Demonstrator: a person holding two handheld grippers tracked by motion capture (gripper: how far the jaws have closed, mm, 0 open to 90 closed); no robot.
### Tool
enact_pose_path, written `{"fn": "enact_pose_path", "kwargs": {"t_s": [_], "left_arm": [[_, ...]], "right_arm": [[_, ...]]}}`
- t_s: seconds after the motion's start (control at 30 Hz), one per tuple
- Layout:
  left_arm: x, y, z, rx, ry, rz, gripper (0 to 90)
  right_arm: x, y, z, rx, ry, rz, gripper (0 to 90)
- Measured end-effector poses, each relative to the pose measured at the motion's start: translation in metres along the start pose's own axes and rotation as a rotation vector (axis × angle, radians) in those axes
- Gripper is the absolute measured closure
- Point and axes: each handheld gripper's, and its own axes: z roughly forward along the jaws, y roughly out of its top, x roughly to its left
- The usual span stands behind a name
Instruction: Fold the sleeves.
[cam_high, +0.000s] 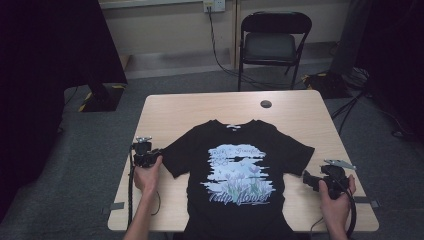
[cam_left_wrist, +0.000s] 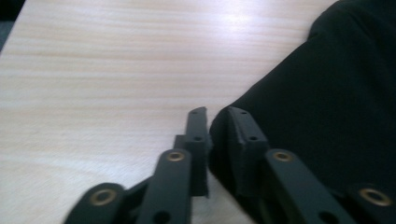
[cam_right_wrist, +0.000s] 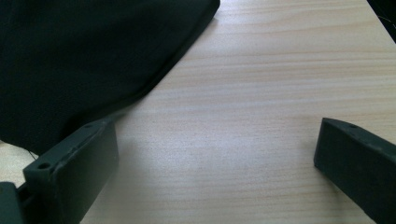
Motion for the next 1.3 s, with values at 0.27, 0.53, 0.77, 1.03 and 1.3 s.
{"fn": "enact_pose_path", "kwargs": {"t_s": [0.27, 0.53, 0.77, 1.03, 1.3], "left_arm": [[-0.001, -0.007, 0.000, -0.040, -0.014, 0.012, 85.5], [0.002, -0.007, 0.000, -0.048, -0.042, -0.022, 86.1], [0.003, -0.007, -0.001, -0.051, -0.051, -0.027, 86.1], [0.001, -0.005, -0.008, -0.069, -0.062, -0.029, 86.5], [-0.003, -0.003, -0.012, -0.083, -0.083, -0.015, 86.4]], "right_arm": [[0.000, 0.000, 0.000, 0.000, 0.000, 0.000, 0.0], [0.000, 0.000, 0.000, 0.000, -0.002, 0.002, 0.0], [0.000, 0.000, 0.000, 0.000, -0.002, 0.002, 0.0], [0.000, 0.000, 0.000, 0.000, -0.002, 0.002, 0.0], [0.000, 0.000, 0.000, 0.000, -0.002, 0.002, 0.0]]}}
